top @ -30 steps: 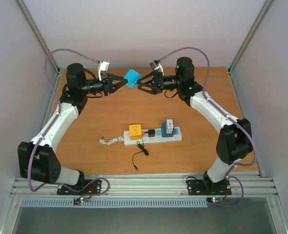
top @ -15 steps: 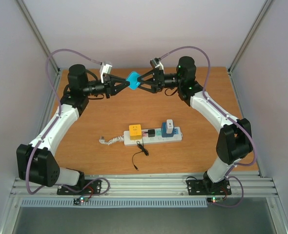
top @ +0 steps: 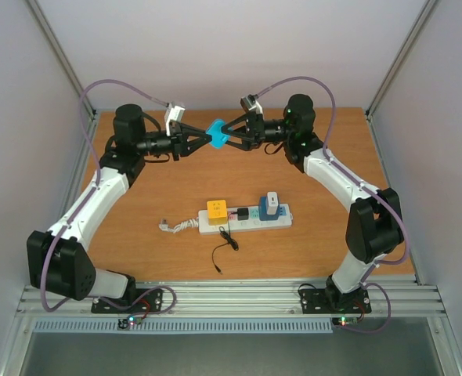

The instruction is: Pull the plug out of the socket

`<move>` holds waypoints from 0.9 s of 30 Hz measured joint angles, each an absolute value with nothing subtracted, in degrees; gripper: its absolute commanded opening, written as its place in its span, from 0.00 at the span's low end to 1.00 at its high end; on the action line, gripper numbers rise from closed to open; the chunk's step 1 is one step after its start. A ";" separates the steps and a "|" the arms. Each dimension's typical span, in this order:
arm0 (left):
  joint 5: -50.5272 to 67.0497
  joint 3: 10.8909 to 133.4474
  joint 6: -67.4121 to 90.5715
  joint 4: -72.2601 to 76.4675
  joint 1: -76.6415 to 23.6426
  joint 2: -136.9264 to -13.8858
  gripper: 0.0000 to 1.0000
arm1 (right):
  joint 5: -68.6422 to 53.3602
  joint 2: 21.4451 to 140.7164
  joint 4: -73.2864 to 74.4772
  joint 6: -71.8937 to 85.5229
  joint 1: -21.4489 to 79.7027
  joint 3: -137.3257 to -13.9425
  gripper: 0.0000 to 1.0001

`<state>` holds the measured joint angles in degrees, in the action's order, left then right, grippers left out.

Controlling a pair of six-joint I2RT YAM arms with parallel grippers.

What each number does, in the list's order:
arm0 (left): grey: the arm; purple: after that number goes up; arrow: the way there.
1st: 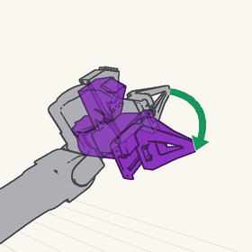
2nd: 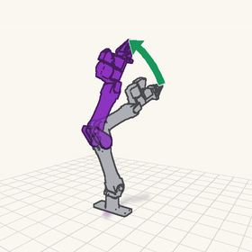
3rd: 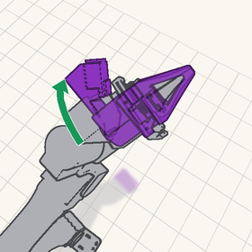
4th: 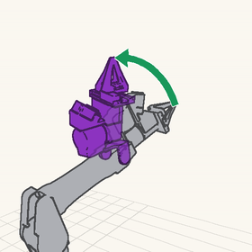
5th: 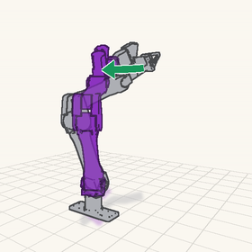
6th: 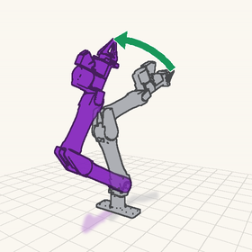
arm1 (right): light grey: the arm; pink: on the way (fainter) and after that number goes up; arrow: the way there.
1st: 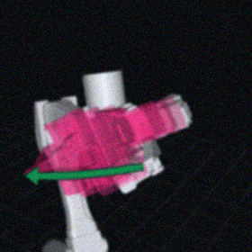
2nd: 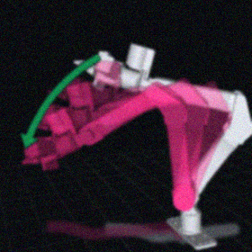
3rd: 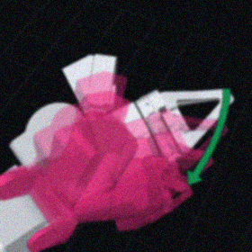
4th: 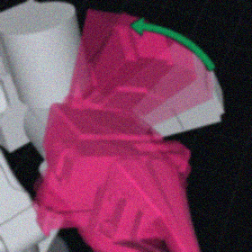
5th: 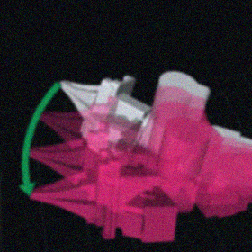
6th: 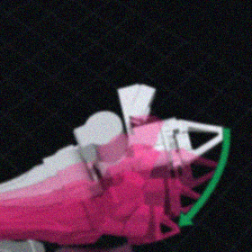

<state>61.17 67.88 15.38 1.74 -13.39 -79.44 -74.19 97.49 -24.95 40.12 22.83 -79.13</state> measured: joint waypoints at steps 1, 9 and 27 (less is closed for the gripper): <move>61.19 67.94 15.86 1.65 -13.47 -79.57 0.01 | -74.37 97.49 -25.71 40.62 22.83 -78.81 0.93; 63.20 69.25 16.53 0.73 -13.80 -81.06 0.01 | -75.16 97.49 -31.44 44.91 22.59 -77.41 0.93; 62.02 72.31 14.52 -7.75 -14.31 -82.00 0.01 | -75.88 97.49 -34.39 46.54 23.33 -77.38 0.95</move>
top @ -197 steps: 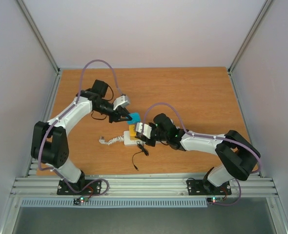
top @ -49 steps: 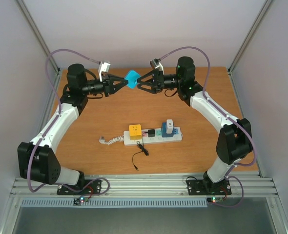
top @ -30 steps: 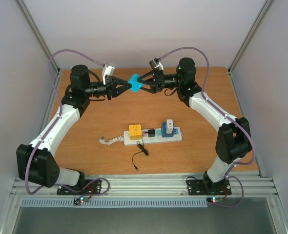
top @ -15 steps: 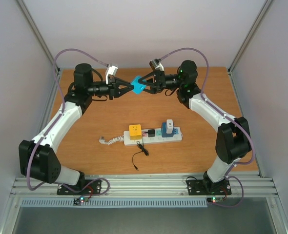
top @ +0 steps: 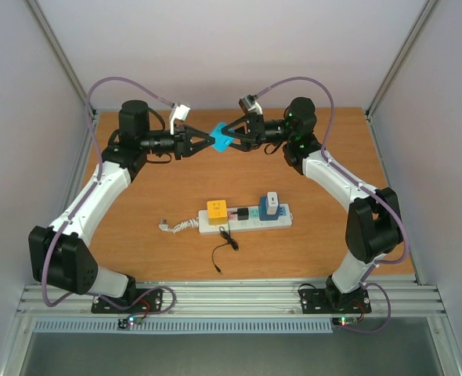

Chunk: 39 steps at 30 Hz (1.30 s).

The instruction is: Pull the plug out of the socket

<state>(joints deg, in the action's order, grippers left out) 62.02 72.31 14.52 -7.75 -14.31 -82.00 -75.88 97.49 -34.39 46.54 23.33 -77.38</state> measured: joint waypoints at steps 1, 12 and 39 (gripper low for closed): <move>61.93 72.42 14.46 -8.32 -14.33 -82.00 0.01 | -75.90 97.49 -34.24 46.46 23.35 -77.38 0.95; 59.96 72.51 14.33 -13.02 -14.33 -82.13 0.01 | -74.02 96.49 -22.98 33.36 24.27 -77.52 0.97; 63.75 68.99 11.44 -13.50 -13.50 -80.25 0.01 | -69.56 95.98 -7.18 16.29 24.36 -87.09 0.98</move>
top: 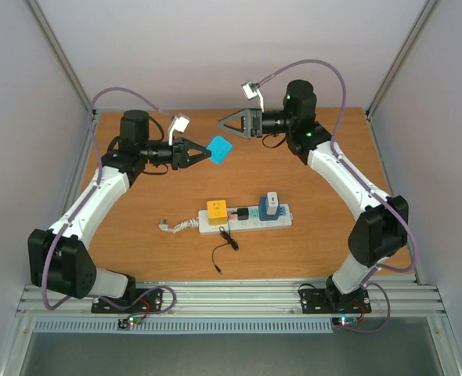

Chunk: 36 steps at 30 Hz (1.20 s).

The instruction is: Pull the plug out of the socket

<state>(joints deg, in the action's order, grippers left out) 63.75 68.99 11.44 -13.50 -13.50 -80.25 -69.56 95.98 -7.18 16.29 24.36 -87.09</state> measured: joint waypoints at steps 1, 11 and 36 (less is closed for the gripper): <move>63.61 68.34 11.29 -14.13 -13.41 -80.12 0.01 | -68.88 95.88 -6.72 15.11 24.21 -88.07 0.99; 62.43 65.87 11.73 -16.51 -8.93 -80.12 0.01 | -58.87 93.80 -1.89 8.01 20.56 -90.91 0.98; 47.79 91.90 4.23 -24.32 21.45 -115.24 0.01 | -49.01 94.02 16.75 -9.19 16.67 -90.85 0.99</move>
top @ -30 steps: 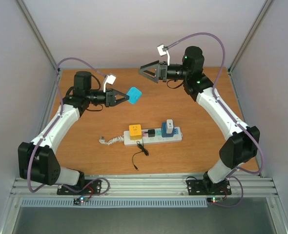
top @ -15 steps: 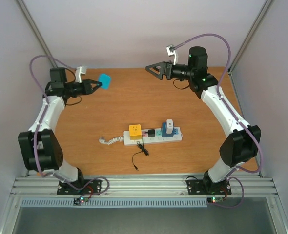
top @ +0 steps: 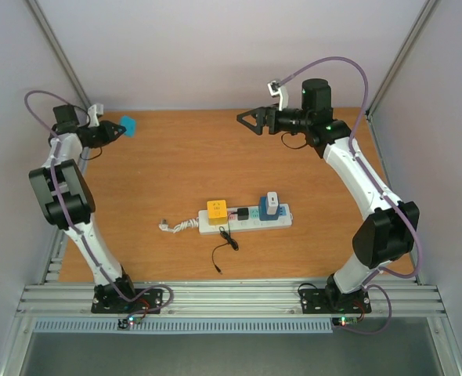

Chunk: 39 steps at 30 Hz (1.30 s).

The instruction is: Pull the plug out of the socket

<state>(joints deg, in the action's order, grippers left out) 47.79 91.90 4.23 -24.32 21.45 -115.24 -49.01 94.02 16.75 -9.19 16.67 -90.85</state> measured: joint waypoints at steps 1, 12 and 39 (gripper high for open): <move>47.86 93.76 4.25 -24.47 22.00 -117.67 0.01 | -48.75 94.02 17.19 -9.56 16.67 -90.85 0.99; 48.25 104.79 7.38 -24.62 23.55 -132.79 0.01 | -46.92 94.02 20.58 -11.92 16.67 -90.85 0.99; 38.79 105.38 2.90 -29.19 23.51 -132.99 1.00 | -47.81 94.76 26.26 -19.46 16.67 -91.61 0.99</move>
<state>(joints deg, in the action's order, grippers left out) 38.79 105.38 2.90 -29.19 23.51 -132.99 -47.81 94.76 26.26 -19.46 16.67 -91.61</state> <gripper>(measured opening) 0.992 0.985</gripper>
